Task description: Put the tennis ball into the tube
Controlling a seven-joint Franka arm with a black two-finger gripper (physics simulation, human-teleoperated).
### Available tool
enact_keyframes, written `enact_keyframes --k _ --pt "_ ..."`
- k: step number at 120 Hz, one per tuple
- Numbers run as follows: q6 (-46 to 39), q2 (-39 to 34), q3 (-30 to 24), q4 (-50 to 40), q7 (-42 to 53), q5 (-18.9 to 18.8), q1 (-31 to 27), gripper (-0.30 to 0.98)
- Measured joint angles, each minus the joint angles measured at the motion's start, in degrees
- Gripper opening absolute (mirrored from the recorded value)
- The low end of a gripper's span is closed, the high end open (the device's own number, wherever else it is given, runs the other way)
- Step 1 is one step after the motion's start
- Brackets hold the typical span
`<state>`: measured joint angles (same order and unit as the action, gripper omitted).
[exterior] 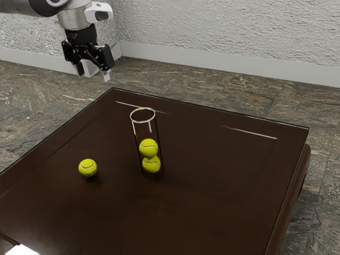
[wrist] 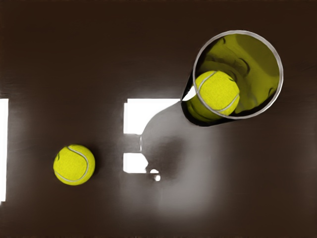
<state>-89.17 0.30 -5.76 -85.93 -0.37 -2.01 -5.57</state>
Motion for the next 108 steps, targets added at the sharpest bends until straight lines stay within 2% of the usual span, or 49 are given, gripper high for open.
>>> enact_keyframes --k 16,28,44,58,81,108 --pt "0.08 -1.27 -0.23 -0.81 -0.2 -0.61 -0.24 0.69" --pt "-0.53 -6.24 -0.36 -6.73 -0.31 -0.92 0.03 0.69" --pt "-4.89 -12.83 -0.29 -22.85 -0.45 -1.03 -0.54 0.69" --pt "-11.41 -14.7 -0.23 -33.91 -0.56 -0.9 -2.77 0.69" --pt "-24.69 -13.22 -0.22 -45.8 -0.71 -0.66 -5.54 0.69" --pt "-37.36 -4.43 -0.22 -47.19 -1.46 -1.13 -9.69 0.69"
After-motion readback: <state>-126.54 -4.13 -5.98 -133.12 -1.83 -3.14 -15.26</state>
